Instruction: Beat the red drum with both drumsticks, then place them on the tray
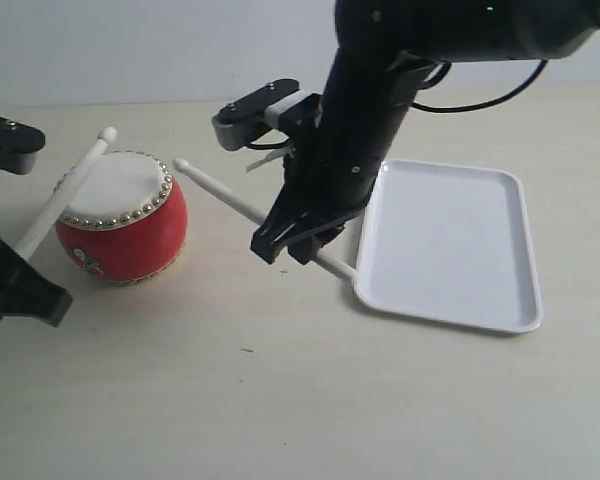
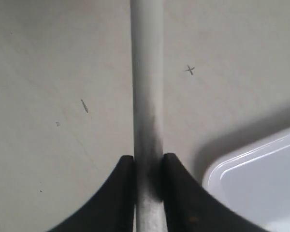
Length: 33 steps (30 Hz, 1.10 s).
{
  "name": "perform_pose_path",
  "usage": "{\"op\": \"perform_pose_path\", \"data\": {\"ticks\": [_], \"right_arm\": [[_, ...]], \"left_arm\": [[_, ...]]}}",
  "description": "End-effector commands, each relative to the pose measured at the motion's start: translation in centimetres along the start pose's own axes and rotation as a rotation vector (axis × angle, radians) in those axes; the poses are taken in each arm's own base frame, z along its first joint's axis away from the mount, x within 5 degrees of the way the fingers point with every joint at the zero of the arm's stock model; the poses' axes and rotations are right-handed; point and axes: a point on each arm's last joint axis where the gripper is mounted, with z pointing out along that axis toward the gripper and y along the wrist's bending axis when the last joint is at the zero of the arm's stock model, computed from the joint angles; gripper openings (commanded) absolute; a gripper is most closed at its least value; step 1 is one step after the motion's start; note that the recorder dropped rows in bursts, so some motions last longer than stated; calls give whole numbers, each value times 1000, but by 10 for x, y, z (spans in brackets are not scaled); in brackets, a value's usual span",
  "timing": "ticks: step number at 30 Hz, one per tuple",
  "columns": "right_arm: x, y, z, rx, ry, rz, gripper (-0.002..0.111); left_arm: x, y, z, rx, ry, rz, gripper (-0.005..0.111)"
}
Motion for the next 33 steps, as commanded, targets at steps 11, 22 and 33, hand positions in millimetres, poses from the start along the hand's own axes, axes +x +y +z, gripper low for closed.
{"op": "perform_pose_path", "data": {"ticks": [11, 22, 33], "right_arm": [[-24, 11, -14, 3, -6, -23, 0], [-31, 15, -25, -22, -65, -34, 0], [-31, 9, 37, -81, 93, -41, 0]], "left_arm": [[30, 9, 10, -27, 5, -15, 0], [22, 19, -9, -78, -50, -64, 0], [21, 18, -8, -72, -64, -55, 0]]}}
